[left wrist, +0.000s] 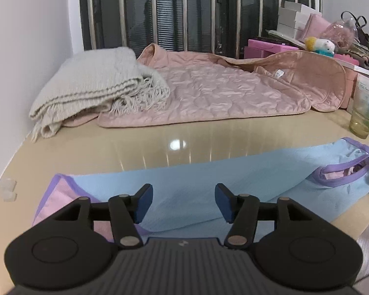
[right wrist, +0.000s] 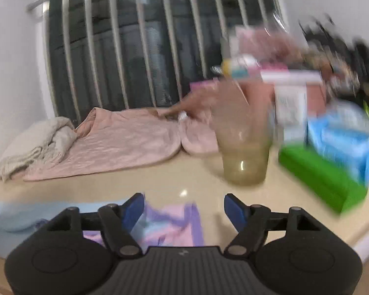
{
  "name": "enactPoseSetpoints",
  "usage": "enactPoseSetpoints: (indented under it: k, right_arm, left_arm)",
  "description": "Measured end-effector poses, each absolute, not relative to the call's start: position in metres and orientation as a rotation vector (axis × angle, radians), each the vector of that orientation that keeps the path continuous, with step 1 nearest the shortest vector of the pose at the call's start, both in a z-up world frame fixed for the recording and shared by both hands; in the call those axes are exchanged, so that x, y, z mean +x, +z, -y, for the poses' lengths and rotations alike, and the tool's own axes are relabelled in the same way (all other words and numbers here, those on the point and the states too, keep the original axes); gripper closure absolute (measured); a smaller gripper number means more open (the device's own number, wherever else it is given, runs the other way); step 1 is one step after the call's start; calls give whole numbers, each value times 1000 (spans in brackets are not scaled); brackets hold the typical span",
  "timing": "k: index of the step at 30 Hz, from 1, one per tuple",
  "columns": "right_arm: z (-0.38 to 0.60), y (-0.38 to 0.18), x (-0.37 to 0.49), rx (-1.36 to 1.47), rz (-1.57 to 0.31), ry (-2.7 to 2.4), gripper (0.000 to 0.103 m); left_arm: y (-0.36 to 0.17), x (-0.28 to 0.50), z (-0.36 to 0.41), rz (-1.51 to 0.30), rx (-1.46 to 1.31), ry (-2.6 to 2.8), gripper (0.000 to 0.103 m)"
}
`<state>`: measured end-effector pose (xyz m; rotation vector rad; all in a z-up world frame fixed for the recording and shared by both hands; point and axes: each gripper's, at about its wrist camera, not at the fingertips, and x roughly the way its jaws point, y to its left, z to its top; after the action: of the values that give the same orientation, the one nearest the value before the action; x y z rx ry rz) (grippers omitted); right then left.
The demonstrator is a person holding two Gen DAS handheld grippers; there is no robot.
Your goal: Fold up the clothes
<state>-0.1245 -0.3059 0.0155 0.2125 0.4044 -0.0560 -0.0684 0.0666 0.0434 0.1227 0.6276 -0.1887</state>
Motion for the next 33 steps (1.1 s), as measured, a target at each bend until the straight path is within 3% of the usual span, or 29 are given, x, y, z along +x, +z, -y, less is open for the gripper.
enactPoseSetpoints:
  k: [4,6,8,11,14,22,30,33]
  right_arm:
    - [284,-1,-113,239,-382,-79,35]
    - [268,-12,-115,163,-361,-128,48]
    - [257,-22,-122,95,-325,-160,70]
    - [252,-34,-129,59,-262,-144,88]
    - [252,-27,-125,54,-275,-110,95]
    - [185,39,-116,115,-218,184,95]
    - [96,11,-88,295,-426,266,92]
    - [93,12,-95,279,-422,303,54]
  left_arm:
    - [42,-68,-64,-632,130,-181,46]
    - [40,-69,-65,-635,130,-175,46]
    - [39,-73,-70,-638,118,-164,46]
    - [35,-75,-77,-654,92,-156,46]
    - [41,-83,-87,-638,64,-145,46]
    - [59,-103,-129,-581,-51,-52,41]
    - [64,-127,-156,-573,-112,12,39]
    - [64,-131,-160,-567,-111,17,37]
